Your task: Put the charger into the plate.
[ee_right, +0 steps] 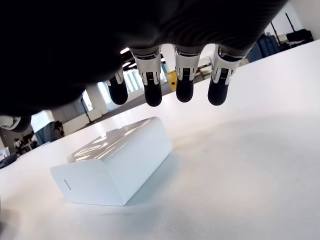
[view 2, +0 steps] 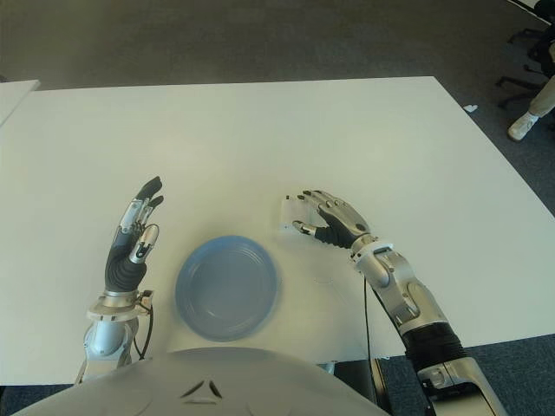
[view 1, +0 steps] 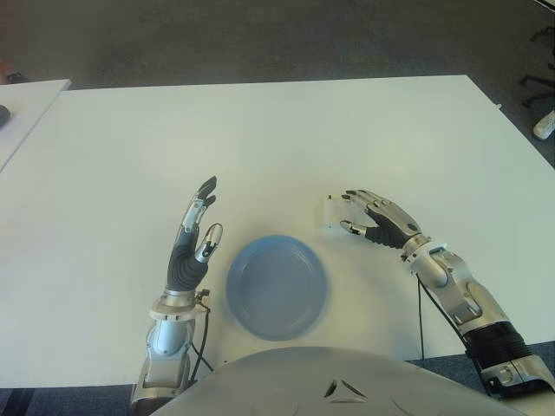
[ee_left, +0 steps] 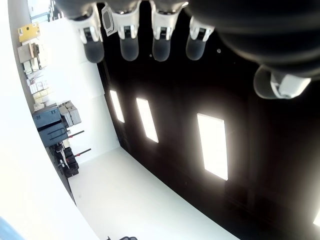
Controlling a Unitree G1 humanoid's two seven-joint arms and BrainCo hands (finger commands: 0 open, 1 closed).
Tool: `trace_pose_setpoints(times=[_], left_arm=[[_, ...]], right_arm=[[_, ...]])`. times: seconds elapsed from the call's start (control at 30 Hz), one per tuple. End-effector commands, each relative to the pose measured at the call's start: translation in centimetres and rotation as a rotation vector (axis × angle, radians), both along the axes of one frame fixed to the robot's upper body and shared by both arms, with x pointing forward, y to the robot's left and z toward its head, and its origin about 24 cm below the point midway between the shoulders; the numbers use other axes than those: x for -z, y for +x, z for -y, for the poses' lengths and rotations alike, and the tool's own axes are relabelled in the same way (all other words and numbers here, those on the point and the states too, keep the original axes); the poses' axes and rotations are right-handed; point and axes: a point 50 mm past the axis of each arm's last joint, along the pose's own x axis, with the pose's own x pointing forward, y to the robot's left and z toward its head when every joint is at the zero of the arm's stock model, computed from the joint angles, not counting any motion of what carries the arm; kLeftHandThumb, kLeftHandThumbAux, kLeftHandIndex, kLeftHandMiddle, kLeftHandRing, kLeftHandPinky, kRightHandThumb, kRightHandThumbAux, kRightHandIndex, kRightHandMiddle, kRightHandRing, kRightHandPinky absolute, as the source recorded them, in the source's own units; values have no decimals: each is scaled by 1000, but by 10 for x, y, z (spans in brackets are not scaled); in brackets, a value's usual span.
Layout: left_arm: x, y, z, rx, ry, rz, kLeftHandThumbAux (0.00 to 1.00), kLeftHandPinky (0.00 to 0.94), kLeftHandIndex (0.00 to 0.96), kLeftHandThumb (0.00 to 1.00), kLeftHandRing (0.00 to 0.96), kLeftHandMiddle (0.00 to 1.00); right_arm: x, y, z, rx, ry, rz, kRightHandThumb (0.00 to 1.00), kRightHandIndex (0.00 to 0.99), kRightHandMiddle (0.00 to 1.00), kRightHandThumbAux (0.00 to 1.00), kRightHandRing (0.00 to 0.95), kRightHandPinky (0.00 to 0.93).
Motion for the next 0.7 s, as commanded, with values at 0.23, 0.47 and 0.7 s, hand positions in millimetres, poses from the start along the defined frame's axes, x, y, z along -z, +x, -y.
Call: trace_pose_setpoints(times=[0.23,0.47,0.7], left_arm=[[2,-3,-1,-38,-3,-17,195,9,83,177,9,46],[3,-4,-2,-46,-4,-15,212,18,82,191,13,46],[4,-5,-1,-45,-13,-12,218,11,81,201,18,53]], right_arm=[[4,4,5,-44,-49,-29,297,0,0,122,0,0],[0,11,8,-73,-107,-7,290,0,0,125,0,0],[-3,13,11,-104,-153,6,285,0,0,126,0,0]])
